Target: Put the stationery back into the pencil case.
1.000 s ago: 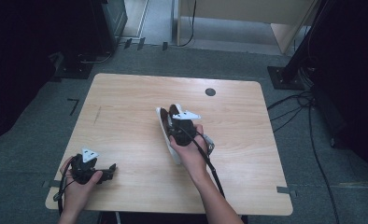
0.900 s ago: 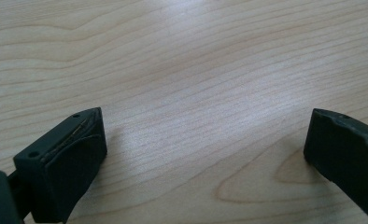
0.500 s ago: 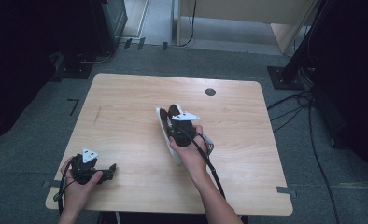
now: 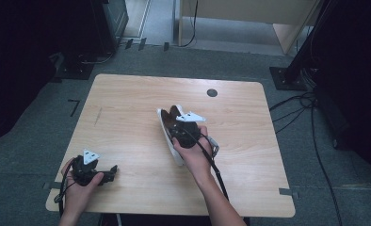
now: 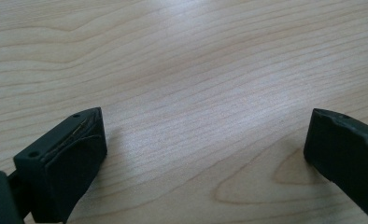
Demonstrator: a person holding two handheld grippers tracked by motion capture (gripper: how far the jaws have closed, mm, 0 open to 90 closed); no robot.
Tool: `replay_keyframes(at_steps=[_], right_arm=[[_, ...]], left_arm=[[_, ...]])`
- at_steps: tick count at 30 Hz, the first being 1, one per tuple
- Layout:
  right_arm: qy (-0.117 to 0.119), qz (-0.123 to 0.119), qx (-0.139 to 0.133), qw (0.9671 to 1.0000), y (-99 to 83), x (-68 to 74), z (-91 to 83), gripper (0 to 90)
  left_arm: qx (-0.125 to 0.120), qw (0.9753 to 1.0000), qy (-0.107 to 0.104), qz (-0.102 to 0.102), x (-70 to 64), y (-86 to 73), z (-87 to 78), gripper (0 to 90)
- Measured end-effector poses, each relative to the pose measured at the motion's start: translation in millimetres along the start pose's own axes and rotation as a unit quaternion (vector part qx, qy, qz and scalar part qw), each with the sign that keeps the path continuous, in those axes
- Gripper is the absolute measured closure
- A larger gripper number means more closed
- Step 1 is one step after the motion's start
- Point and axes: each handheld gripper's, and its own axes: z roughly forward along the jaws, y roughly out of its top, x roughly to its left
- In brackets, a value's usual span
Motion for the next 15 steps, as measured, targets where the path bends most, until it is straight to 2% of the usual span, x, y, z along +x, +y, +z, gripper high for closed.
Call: replay_keyframes(at_steps=[15], right_arm=[[0.004, -0.005, -0.028, 0.9996, 5.3, -4.4, -19.8, 73.7]], left_arm=[[-0.004, 1.0, 0.001, 0.0, -0.2, -1.1, -0.1, 0.0]])
